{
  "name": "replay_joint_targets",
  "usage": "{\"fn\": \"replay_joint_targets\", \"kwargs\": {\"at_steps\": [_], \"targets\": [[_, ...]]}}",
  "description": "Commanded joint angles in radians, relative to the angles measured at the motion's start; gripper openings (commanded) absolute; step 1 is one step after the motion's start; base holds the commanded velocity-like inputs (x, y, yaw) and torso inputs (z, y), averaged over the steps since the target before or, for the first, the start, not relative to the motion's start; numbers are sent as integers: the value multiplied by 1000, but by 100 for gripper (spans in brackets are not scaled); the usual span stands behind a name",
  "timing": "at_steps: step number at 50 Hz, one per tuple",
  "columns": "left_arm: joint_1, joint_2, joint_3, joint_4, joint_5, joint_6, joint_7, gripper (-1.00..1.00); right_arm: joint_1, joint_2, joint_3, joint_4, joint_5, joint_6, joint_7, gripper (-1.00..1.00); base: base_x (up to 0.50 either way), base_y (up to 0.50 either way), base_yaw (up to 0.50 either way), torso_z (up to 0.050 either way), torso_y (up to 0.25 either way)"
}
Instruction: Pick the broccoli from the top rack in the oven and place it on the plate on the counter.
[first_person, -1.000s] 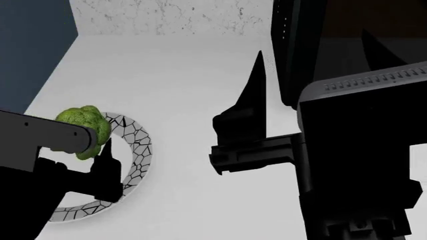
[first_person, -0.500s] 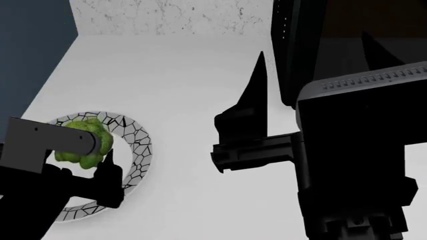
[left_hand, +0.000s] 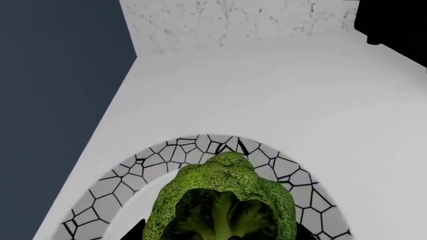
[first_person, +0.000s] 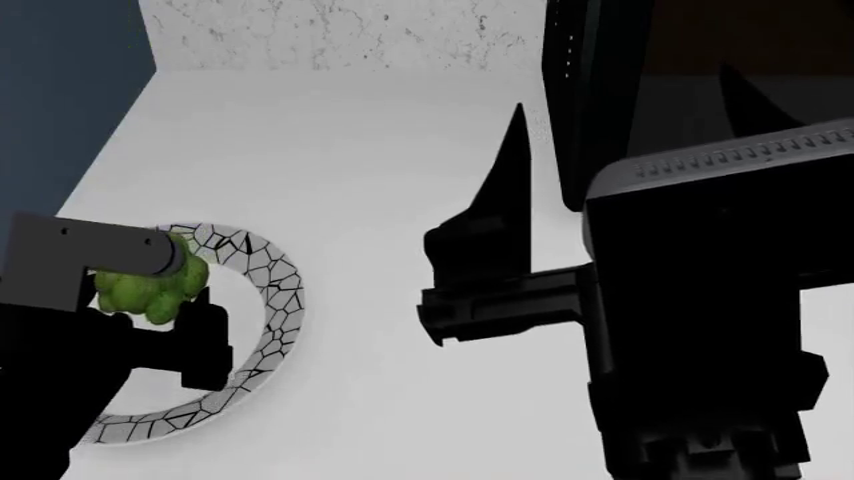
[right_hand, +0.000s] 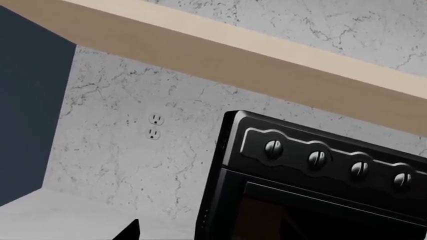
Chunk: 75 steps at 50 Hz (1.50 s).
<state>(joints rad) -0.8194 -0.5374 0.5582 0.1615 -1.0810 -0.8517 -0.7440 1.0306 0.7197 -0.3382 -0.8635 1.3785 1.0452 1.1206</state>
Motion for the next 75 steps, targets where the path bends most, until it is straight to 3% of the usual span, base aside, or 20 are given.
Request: {"fn": "replay_joint_targets", "kwargs": {"at_steps": [1, 73, 74, 75], "targets": [[-31, 18, -4, -134, 15, 38, 38, -100, 7, -4, -9, 8, -3, 1, -2, 100, 0, 0, 0, 0, 0], [-32, 64, 49, -398, 103, 133, 195, -100, 16, -14, -50, 24, -33, -13, -11, 100, 0, 0, 0, 0, 0], [-33, 65, 52, -402, 106, 135, 198, 100, 17, -13, -50, 24, -32, -13, -10, 100, 0, 0, 0, 0, 0], [-32, 65, 52, -401, 106, 135, 197, 100, 19, -13, -50, 24, -29, -12, -9, 100, 0, 0, 0, 0, 0]]}}
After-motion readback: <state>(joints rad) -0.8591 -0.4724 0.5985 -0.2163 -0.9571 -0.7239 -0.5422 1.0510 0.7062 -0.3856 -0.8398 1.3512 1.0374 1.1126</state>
